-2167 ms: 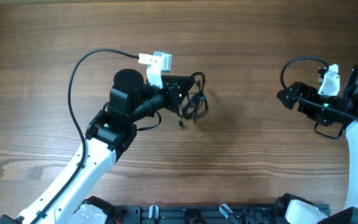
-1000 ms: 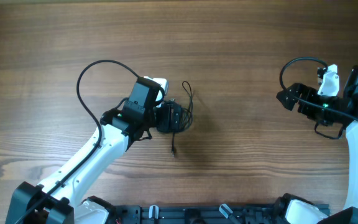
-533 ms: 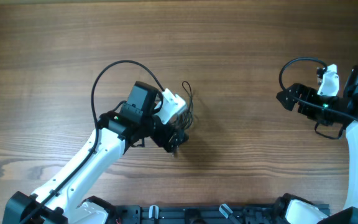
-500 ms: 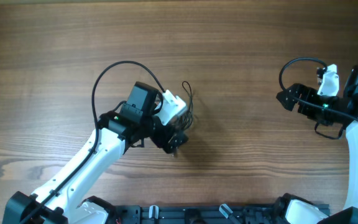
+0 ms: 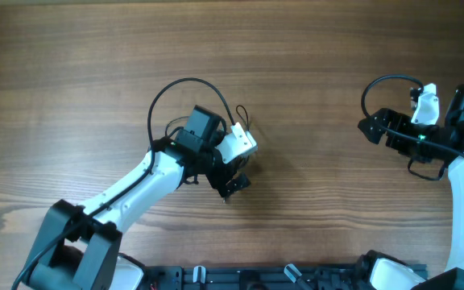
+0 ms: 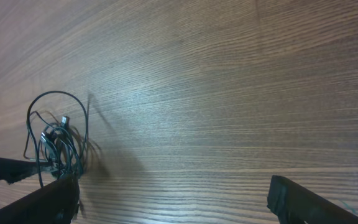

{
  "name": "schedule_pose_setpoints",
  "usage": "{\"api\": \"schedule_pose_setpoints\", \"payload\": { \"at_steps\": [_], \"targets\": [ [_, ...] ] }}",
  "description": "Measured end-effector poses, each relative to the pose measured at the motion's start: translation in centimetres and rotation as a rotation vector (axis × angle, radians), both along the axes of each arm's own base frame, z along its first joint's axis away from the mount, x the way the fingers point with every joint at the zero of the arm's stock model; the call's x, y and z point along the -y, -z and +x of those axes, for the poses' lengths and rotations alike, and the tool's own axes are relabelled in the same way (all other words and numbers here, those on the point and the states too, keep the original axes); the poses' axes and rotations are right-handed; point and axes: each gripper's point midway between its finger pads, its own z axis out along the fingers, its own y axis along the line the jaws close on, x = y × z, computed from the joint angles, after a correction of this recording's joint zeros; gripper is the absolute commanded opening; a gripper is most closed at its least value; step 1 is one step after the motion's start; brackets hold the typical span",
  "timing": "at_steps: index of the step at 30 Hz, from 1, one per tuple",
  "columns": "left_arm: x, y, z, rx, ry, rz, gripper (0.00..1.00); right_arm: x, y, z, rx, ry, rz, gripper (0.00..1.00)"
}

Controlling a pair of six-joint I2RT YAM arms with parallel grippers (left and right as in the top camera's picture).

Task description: Untangle cables

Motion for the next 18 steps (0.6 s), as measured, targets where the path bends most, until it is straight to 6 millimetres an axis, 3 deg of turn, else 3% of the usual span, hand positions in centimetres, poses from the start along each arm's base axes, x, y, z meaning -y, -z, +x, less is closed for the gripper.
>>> {"api": "schedule_pose_setpoints", "payload": {
  "at_steps": [2,5,9,13,16,18],
  "targets": [
    [-0.1,0.7,-0.1,-0.017,-0.001,0.013,0.63,0.0,0.0,0.0,0.000,0.000,-0.001,1.00],
    [-0.3,1.8,-0.2,-0.040,0.000,0.037,0.04,0.0,0.0,0.0,0.001,-0.002,-0.002,1.00],
    [-0.2,2.2,0.3,-0.028,-0.006,0.036,0.04,0.0,0.0,0.0,0.001,-0.002,-0.002,1.00],
    [0.4,1.0,1.3,-0.032,-0.101,-0.011,0.04,0.0,0.0,0.0,0.000,-0.002,-0.001,1.00],
    [0.8,-1.5,2.0,-0.011,-0.162,-0.063,0.04,0.0,0.0,0.0,0.001,-0.002,-0.002,0.99],
    [1.3,-5.2,2.9,0.058,-0.195,-0.136,0.04,0.0,0.0,0.0,0.000,-0.002,-0.001,1.00]
  ]
}}
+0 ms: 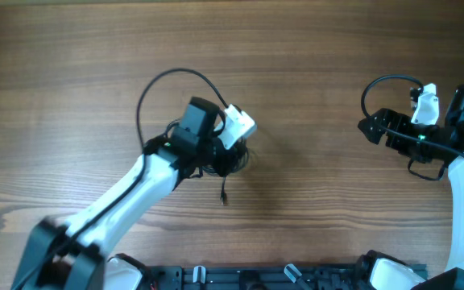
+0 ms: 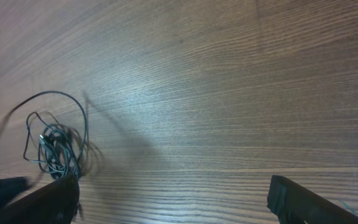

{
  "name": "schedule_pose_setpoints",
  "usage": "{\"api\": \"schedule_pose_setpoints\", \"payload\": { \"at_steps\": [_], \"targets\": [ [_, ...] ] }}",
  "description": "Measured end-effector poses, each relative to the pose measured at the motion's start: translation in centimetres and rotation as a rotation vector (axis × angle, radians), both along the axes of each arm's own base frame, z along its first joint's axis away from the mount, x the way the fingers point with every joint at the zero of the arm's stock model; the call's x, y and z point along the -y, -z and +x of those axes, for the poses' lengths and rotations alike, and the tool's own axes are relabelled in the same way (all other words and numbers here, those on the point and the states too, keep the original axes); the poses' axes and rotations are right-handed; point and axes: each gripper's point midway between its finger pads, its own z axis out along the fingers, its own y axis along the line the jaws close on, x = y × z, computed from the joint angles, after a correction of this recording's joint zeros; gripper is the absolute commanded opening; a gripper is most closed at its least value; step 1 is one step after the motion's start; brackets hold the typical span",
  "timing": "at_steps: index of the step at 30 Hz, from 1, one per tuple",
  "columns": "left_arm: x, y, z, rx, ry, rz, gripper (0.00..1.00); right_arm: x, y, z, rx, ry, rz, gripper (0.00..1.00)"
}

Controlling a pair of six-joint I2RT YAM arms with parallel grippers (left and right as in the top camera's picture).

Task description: Untangle cables

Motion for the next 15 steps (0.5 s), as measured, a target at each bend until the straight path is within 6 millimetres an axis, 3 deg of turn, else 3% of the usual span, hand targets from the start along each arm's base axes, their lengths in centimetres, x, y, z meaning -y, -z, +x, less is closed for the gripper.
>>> {"api": "schedule_pose_setpoints", "payload": {
  "at_steps": [2,7,9,15],
  "targets": [
    [0.3,-3.9,0.5,0.092,-0.015,-0.067,0.04,0.0,0.0,0.0,0.000,0.000,0.000,1.00],
    [-0.1,-10.1,0.7,0.264,-0.046,-0.155,0.04,0.0,0.0,0.0,0.000,0.000,0.000,1.00],
    [-0.7,-11.2,1.6,0.325,-0.091,-0.145,0.04,0.0,0.0,0.0,0.000,0.000,0.000,1.00],
    [-2.1,-12.0,4.7,0.441,-0.218,-0.093,0.04,0.0,0.0,0.0,0.000,0.000,0.000,1.00]
  ]
}}
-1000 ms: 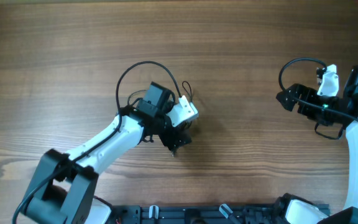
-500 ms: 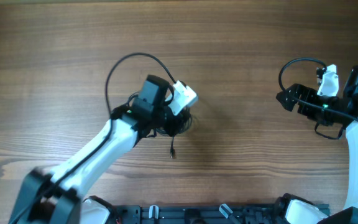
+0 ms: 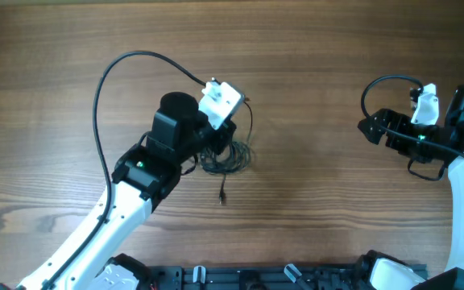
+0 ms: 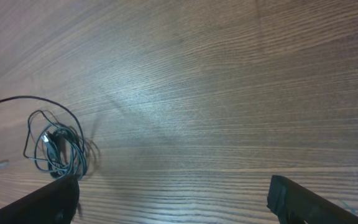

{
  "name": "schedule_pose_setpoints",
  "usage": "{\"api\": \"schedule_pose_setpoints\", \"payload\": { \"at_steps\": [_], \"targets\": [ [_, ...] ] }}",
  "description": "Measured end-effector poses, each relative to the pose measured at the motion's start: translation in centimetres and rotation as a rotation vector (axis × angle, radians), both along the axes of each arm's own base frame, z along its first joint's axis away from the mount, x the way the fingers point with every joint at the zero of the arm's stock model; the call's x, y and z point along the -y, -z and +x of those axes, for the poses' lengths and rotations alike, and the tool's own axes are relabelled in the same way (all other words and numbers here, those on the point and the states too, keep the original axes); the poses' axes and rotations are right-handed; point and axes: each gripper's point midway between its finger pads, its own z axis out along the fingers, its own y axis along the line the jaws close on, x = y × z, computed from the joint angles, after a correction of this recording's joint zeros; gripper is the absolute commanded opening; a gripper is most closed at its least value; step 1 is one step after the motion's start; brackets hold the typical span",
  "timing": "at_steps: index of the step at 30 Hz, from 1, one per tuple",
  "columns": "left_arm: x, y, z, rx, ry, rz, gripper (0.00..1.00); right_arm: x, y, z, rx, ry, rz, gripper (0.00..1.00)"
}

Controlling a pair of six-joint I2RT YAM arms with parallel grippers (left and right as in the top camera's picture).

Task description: Untangle cables

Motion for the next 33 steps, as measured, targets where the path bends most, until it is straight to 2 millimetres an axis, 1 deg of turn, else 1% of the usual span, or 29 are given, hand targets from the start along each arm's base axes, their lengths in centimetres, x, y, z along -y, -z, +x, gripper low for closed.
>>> {"api": "schedule_pose_setpoints", "payload": {
  "at_steps": [2,5,7,8,10,11,12,13,14,15,16,17,19,21,22,25,30,32,33],
  "targets": [
    [0.1,0.0,0.7,0.017,-0.011,-0.003,0.04,0.0,0.0,0.0,0.000,0.000,0.000,1.00],
    [1.3,0.2,1.5,0.030,0.016,-0.032,0.04,0.0,0.0,0.0,0.000,0.000,0.000,1.00],
    [2.5,0.6,1.7,0.021,0.062,-0.068,0.04,0.0,0.0,0.0,-0.001,0.000,0.000,1.00],
    [3.8,1.3,1.5,-0.006,0.111,-0.099,0.04,0.0,0.0,0.0,0.000,0.000,0.000,1.00],
    [5.2,1.8,1.0,-0.033,0.167,-0.130,0.05,0.0,0.0,0.0,-0.002,0.000,0.001,1.00],
    [6.5,2.2,0.3,-0.055,0.215,-0.149,0.20,0.0,0.0,0.0,0.000,0.000,0.000,1.00],
    [7.8,3.0,-0.8,-0.088,0.267,-0.155,0.28,0.0,0.0,0.0,-0.001,0.000,0.001,1.00],
    [8.5,3.4,-1.5,-0.105,0.295,-0.155,0.31,0.0,0.0,0.0,-0.001,0.000,0.000,1.00],
    [9.7,4.0,-2.6,-0.128,0.337,-0.155,0.43,0.0,0.0,0.0,-0.002,0.000,0.001,1.00],
    [10.5,4.4,-3.4,-0.149,0.366,-0.155,0.81,0.0,0.0,0.0,-0.001,0.000,0.001,1.00],
    [11.5,5.0,-4.6,-0.172,0.404,-0.151,1.00,0.0,0.0,0.0,-0.001,0.000,0.001,1.00],
    [12.4,5.6,-5.7,-0.197,0.437,-0.145,1.00,0.0,0.0,0.0,-0.001,0.000,0.001,1.00],
    [13.5,6.5,-7.5,-0.232,0.481,-0.128,1.00,0.0,0.0,0.0,-0.001,0.000,0.001,1.00],
    [13.8,7.1,-8.5,-0.260,0.491,-0.109,1.00,0.0,0.0,0.0,-0.001,0.000,0.001,1.00],
    [13.7,7.5,-8.6,-0.270,0.484,-0.097,1.00,0.0,0.0,0.0,-0.001,0.000,0.000,1.00],
    [13.1,8.2,-8.0,-0.301,0.414,-0.077,1.00,0.0,0.2,-0.1,-0.004,0.000,0.002,1.00],
    [11.6,9.4,-6.3,-0.333,0.248,-0.044,1.00,-0.1,0.4,-0.2,-0.008,0.000,0.003,1.00],
    [10.6,9.8,-5.2,-0.342,0.141,-0.036,1.00,-0.1,0.4,-0.1,-0.007,0.000,0.003,1.00],
    [9.8,10.1,-4.5,-0.350,0.063,-0.030,1.00,-0.1,0.4,-0.1,-0.007,0.000,0.003,1.00]
  ]
}}
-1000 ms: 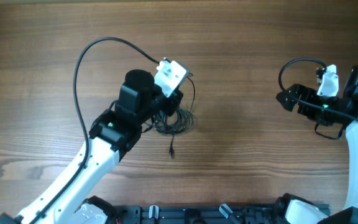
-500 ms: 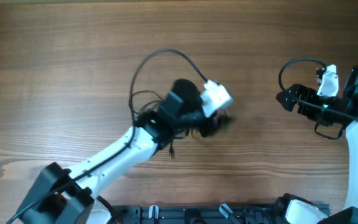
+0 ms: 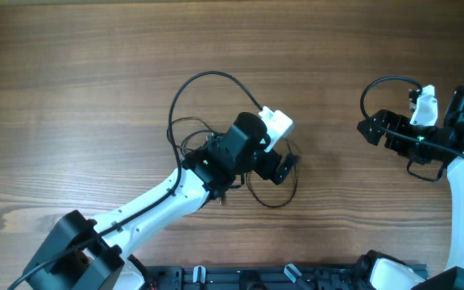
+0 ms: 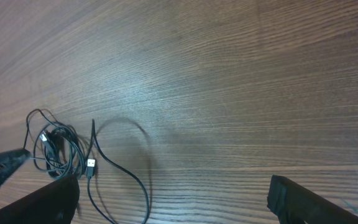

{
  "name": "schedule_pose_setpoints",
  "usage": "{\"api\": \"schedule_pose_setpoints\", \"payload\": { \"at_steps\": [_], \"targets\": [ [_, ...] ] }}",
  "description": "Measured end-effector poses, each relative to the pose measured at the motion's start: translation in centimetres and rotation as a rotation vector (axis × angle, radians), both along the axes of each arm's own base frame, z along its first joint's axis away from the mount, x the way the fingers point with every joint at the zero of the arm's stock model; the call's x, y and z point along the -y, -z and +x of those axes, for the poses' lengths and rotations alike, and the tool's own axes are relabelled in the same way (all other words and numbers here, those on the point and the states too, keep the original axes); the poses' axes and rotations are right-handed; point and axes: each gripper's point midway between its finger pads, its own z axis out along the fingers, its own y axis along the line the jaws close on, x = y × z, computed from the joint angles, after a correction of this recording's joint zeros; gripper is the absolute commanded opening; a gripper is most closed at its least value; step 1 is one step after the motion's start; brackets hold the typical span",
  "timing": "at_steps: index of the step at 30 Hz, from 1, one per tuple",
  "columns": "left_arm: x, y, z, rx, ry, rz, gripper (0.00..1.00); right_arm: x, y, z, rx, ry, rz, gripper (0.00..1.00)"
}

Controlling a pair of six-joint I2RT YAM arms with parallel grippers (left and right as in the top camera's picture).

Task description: Untangle cables

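Observation:
A tangle of thin black cables lies mid-table, and one long loop is drawn out to its right. In the right wrist view the bundle sits at the left. A silver USB plug and the loop lie beside it. My left gripper is at the loop's right end and looks shut on a strand; its dark tip pokes in from the left. My right gripper hovers far to the right. It is open, its fingers wide apart with nothing between them.
Bare wooden tabletop surrounds the cables. Each arm's own camera lead arcs above its wrist, the left one over the tangle. A black rail runs along the near edge.
My left gripper was over the tangle and is now to its right. A long loop of cable now lies drawn out that way, and the USB plug lies beside the bundle. The right arm has not moved.
At first my left gripper was low beside the compact bundle. Then it was on the bundle, with one plug end lying loose toward the near edge. Then it stood over the bundle. Now the bundle is looser, with a loop spread right. The right gripper stayed open throughout.

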Motion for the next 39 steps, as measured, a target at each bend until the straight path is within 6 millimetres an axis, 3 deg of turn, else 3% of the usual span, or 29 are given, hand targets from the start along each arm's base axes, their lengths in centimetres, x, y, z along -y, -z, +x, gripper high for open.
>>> {"api": "schedule_pose_setpoints", "payload": {
  "at_steps": [6,11,18,20,27,30,33,36,39],
  "targets": [
    [-2.4,0.6,1.7,0.062,-0.122,0.106,1.00,0.0,0.0,0.0,0.002,0.000,-0.001,1.00],
    [-4.1,1.4,2.2,0.178,-0.004,0.278,1.00,0.0,0.0,0.0,0.002,0.000,-0.001,1.00],
    [-9.8,2.0,5.5,0.230,0.173,0.345,1.00,0.0,0.0,0.0,0.002,0.000,-0.001,1.00],
    [-10.7,2.1,5.5,0.263,0.268,0.344,1.00,0.0,0.0,0.0,0.001,0.000,0.000,1.00],
    [-11.2,2.1,4.3,0.336,0.507,0.403,1.00,0.0,0.0,0.0,0.001,0.000,0.000,1.00],
    [-11.1,0.1,6.1,0.358,0.542,0.471,1.00,0.0,0.0,0.0,0.001,0.000,0.000,1.00],
    [-11.3,-0.7,7.0,0.324,0.596,0.531,1.00,0.0,0.0,0.0,0.001,0.000,0.000,1.00],
    [-12.1,0.7,8.5,0.272,0.628,0.633,1.00,0.0,0.0,0.0,-0.001,0.000,0.000,1.00],
    [-13.1,3.9,8.3,0.187,0.663,0.696,1.00,0.0,0.0,0.0,0.000,0.000,0.000,1.00]
  ]
}}
